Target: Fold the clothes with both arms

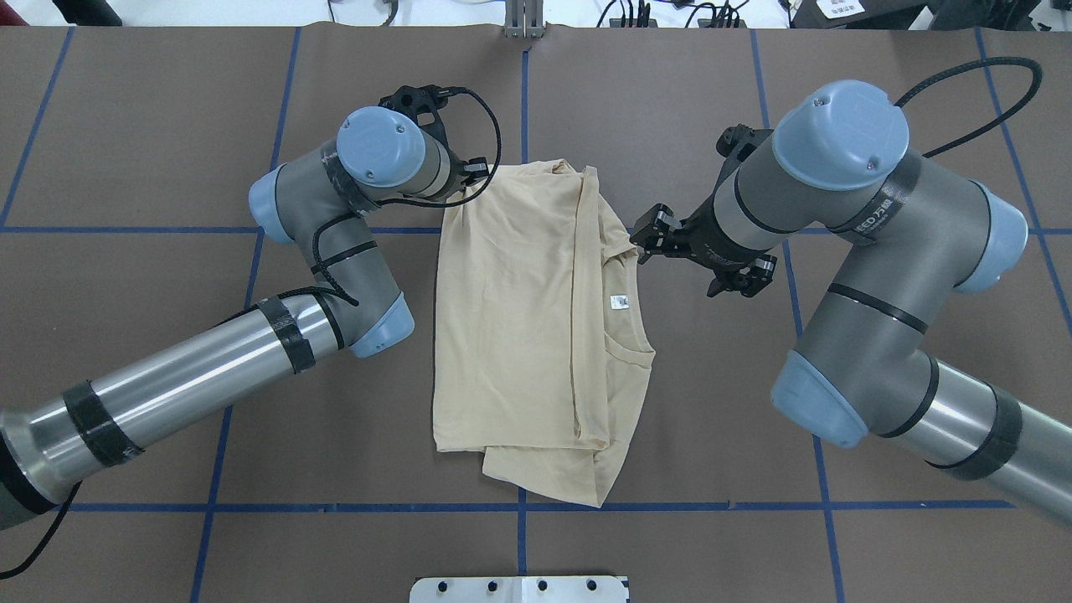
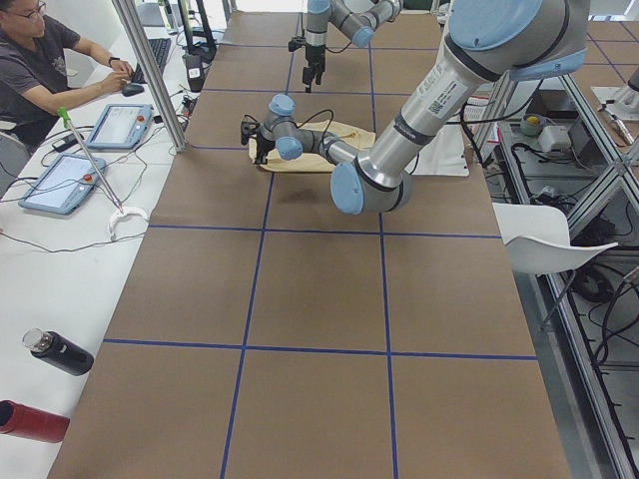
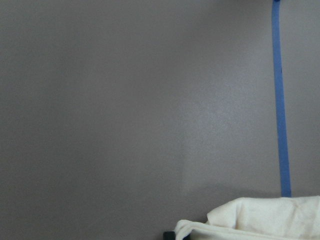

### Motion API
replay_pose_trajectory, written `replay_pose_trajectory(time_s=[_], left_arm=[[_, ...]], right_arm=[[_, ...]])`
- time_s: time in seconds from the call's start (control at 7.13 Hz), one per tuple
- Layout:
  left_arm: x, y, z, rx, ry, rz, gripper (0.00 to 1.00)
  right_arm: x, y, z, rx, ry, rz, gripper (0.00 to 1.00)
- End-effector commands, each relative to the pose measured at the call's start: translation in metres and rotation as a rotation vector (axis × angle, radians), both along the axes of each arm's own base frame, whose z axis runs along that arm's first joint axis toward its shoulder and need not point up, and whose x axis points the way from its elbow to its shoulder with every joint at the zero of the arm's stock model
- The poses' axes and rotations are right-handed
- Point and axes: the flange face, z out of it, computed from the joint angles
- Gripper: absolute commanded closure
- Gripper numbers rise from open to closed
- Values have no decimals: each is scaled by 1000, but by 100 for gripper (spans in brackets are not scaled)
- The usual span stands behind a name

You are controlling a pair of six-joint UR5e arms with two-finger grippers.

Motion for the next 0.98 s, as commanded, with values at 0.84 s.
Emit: replay_pose_trajectory(time_s=[0.84], left_arm=[[-140, 9, 51, 172, -53, 17, 0]], right_arm=[[-45, 13, -21, 223, -23, -72, 0]])
